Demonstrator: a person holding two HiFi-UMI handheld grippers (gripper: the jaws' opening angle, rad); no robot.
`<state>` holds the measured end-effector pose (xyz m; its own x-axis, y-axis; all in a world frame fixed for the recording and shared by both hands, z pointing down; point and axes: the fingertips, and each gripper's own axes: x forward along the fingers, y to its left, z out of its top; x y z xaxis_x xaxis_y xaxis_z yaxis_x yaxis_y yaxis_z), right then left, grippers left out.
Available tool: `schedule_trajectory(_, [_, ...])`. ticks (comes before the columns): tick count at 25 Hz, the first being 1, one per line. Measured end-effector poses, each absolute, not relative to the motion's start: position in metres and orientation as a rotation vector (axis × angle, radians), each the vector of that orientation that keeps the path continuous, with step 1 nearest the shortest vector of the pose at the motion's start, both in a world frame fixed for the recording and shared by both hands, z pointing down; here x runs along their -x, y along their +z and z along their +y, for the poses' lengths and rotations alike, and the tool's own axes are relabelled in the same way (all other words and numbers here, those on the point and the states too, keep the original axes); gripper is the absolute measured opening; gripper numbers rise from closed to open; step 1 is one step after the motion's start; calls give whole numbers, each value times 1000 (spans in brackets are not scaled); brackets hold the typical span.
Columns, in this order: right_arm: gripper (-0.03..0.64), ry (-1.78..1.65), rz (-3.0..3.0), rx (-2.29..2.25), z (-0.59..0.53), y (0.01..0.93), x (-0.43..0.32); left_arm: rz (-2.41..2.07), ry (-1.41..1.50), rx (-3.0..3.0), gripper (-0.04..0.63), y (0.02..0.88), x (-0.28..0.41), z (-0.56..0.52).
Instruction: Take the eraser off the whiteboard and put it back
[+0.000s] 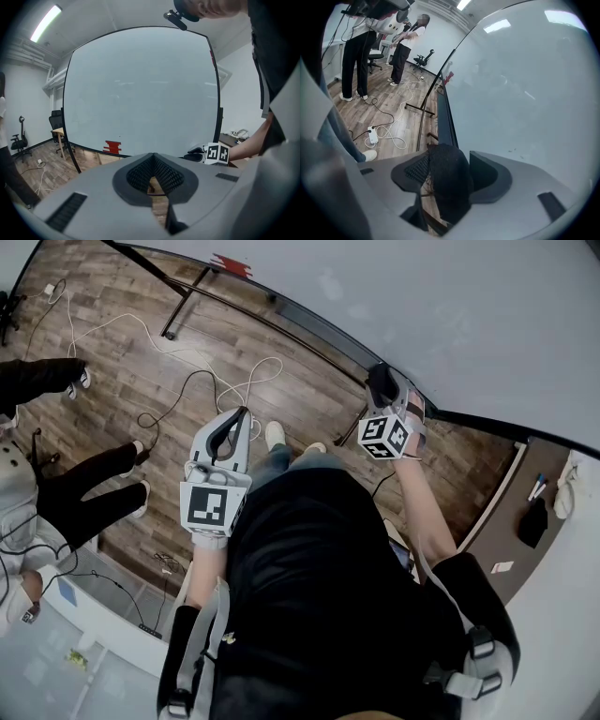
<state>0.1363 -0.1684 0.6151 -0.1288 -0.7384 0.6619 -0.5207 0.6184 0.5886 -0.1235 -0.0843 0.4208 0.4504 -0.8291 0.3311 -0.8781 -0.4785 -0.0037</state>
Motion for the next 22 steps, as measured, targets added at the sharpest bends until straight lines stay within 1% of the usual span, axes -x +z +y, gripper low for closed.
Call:
schedule_trajectory(7, [245, -207, -1870, -1017, -159, 601, -125, -1485, 427, -2532, 8, 419, 121, -89])
schedule_trajectory(15, [238, -155, -1966, -1117, -150, 557, -122, -1401, 390, -2599, 8, 417, 99, -96])
schedule_trajectory(19, [186, -135, -2021, -1196, -141, 527, -129, -1351, 378, -2637, 8, 415, 81, -95])
schedule_trajectory(22, [140, -144, -2047, -1245, -141, 504, -123, -1315, 370, -2660, 8, 413, 80, -103])
